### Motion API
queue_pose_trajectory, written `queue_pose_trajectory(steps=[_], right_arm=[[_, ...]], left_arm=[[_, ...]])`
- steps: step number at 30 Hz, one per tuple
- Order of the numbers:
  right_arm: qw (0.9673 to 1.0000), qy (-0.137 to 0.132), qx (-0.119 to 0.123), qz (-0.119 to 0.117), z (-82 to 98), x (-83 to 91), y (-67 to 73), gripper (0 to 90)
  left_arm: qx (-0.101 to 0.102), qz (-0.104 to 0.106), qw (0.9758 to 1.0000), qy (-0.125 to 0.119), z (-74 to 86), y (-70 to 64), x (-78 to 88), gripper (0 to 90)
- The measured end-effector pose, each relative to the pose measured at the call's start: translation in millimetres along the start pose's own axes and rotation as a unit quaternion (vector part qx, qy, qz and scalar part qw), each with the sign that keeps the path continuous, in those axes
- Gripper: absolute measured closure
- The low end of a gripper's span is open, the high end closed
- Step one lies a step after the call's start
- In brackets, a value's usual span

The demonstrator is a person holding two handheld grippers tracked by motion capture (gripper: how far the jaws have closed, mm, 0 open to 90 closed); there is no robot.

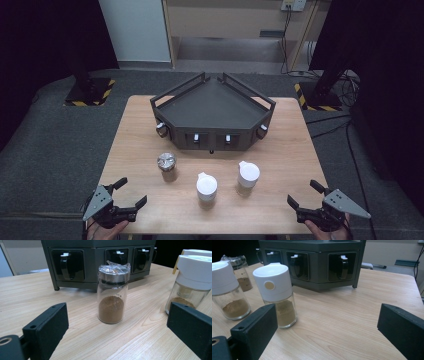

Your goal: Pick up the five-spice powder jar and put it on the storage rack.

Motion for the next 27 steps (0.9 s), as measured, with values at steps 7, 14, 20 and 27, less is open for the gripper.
queue_pose_trajectory(steps=[7,14,20,27], right_arm=[[1.0,0.0,-0.008,0.001,1.6,0.9,-1.7,3.0],[1.0,-0.003,-0.005,0.003,0.7,2.1,-0.5,3.2],[1.0,-0.003,-0.003,-0.003,0.4,0.7,-0.6,3.2],[0.9999,0.002,-0.002,-0.011,0.8,-0.8,-0.7,3.9]], left_arm=[[0.005,-0.001,1.0,-0.002,-0.2,-0.2,0.1,2.4],[0.011,0.0,0.9999,-0.001,0.5,0.9,1.5,2.4],[0.01,0.003,0.9999,-0.001,0.7,0.5,1.1,2.3],[0.006,0.012,0.9999,-0.001,-0.1,-0.6,-1.2,2.2]])
Point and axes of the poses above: each handheld gripper's, and its own axes: x roughly backward along the jaws, z roughly out of its underside, y roughly to its left, the point moved 10 cm from there along -x, roughly forward along the jaws, and after that the axes turned 12 degrees about -z, right-handed, at the moved point
